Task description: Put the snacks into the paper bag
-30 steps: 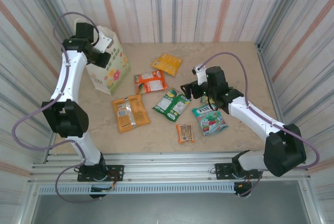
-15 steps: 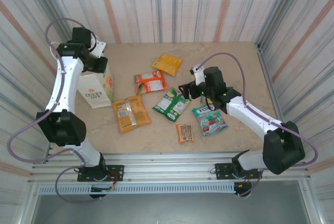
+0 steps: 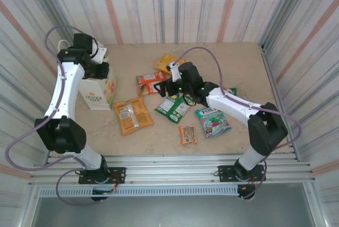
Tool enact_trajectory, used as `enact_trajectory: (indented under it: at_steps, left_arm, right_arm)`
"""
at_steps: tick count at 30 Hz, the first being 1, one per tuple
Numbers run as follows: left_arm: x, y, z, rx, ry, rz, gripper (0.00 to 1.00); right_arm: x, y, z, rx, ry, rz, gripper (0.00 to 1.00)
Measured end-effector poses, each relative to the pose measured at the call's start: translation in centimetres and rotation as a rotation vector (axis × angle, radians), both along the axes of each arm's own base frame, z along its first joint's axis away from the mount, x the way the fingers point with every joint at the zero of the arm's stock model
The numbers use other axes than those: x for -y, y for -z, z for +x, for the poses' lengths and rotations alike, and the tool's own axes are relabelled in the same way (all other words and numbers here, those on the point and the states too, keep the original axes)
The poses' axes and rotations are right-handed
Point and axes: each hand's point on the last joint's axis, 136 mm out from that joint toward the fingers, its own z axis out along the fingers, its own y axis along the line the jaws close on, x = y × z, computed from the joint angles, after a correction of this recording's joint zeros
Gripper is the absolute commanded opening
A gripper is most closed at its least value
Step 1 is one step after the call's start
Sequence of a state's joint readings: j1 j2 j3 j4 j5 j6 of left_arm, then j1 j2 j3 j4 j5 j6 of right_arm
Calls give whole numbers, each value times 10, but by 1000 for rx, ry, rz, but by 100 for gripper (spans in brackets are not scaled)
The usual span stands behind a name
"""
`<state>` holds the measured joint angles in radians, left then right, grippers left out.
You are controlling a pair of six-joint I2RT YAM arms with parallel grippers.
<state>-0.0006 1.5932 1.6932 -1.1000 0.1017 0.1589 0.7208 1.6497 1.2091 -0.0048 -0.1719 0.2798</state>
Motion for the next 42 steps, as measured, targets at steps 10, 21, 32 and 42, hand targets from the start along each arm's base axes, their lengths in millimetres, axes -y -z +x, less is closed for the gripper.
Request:
enact_trajectory:
  at_steps: [10,21,32,42]
  left_arm:
    - [-3,3,-6,-5,-18,13,9]
    - [-2,10,-3,2,-15,6,6]
    - [5,11,-4,6,4,-31,6]
    - [6,11,-6,9,8,-38,6]
  right_arm:
    - [-62,18,-6,-155,-36,-102,90]
    - [-86,112,-23,-456,-81,-141,74]
    - [-100,164,-16,-521,-67,-165,68]
    - [-129,170,-8,-452,-96,-122,29]
